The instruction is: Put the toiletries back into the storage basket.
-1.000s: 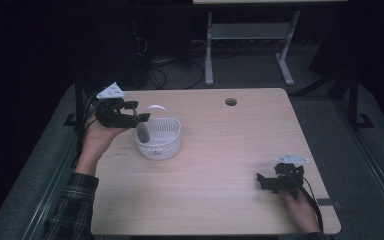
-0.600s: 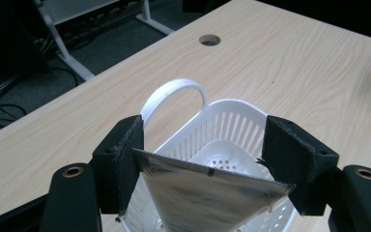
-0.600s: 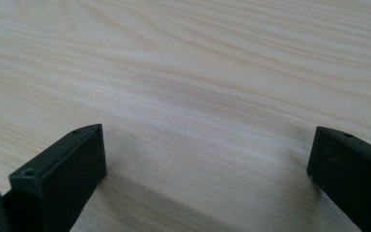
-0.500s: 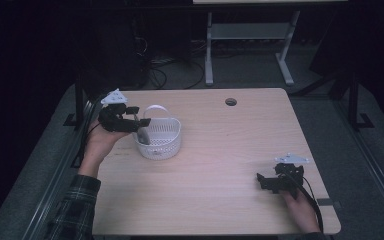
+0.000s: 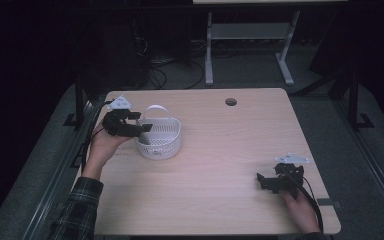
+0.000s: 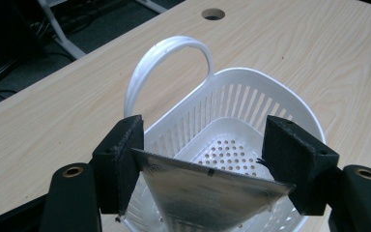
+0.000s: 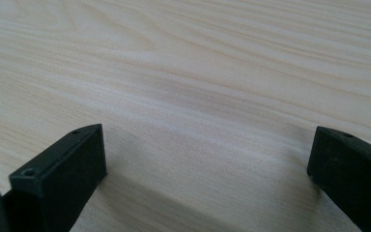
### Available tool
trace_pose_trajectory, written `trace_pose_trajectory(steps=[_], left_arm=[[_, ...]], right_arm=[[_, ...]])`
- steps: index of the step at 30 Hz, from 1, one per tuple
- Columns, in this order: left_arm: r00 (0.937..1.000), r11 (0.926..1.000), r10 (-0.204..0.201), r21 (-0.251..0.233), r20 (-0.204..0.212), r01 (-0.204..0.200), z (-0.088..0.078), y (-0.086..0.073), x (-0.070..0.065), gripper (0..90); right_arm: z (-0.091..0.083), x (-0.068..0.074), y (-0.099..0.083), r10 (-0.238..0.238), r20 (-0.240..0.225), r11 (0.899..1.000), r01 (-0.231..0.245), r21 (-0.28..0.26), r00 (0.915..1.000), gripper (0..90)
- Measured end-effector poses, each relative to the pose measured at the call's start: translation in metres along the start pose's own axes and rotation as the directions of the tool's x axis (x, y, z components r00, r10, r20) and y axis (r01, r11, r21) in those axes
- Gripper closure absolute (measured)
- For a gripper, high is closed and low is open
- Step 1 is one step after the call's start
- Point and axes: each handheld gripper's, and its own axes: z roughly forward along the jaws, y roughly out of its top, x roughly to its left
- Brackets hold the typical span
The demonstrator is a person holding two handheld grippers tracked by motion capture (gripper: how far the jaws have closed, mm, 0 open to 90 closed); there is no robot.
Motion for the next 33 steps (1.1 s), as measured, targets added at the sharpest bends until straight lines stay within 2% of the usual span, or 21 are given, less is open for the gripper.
trace_pose_trajectory(steps=[20, 25, 27, 29, 31, 33], left_arm=[[0.9999, 0.9987, 0.005, 0.051, 0.014, -0.005, 0.01, -0.0021, -0.0032, 31.0], [0.9998, 0.9988, 0.005, 0.049, 0.019, -0.006, 0.0098, -0.0023, -0.0029, 30.7], [0.9996, 0.9993, -0.005, 0.037, 0.029, 0.003, 0.0086, -0.0022, -0.0024, 28.0], [0.9999, 0.9991, 0.003, 0.042, 0.014, -0.004, 0.007, -0.0016, -0.0027, 23.2], [0.9999, 0.9991, -0.006, 0.042, 0.012, 0.006, 0.0047, -0.0017, -0.0029, 18.8], [1.0, 0.9997, -0.009, 0.025, 0.003, 0.008, 0.0014, -0.0024, -0.0036, 15.1]], right_arm=[[-0.0002, 0.0, -0.0003, 0.0, -0.001, 1.0, 0.0, -0.001, 1.0, 0.0], [-0.0003, 0.0, -0.0004, -0.001, -0.002, 1.0, 0.001, -0.001, 1.0, 0.0], [-0.0003, 0.0, -0.0004, -0.001, -0.002, 1.0, 0.001, -0.001, 1.0, 0.0], [-0.0003, 0.0, -0.0004, -0.001, -0.002, 1.0, 0.001, -0.001, 1.0, 0.0], [-0.0003, 0.0, -0.0004, -0.001, -0.002, 1.0, 0.001, -0.001, 1.0, 0.0], [-0.0003, 0.0, -0.0004, 0.0, -0.002, 1.0, 0.0, -0.001, 1.0, 0.0]])
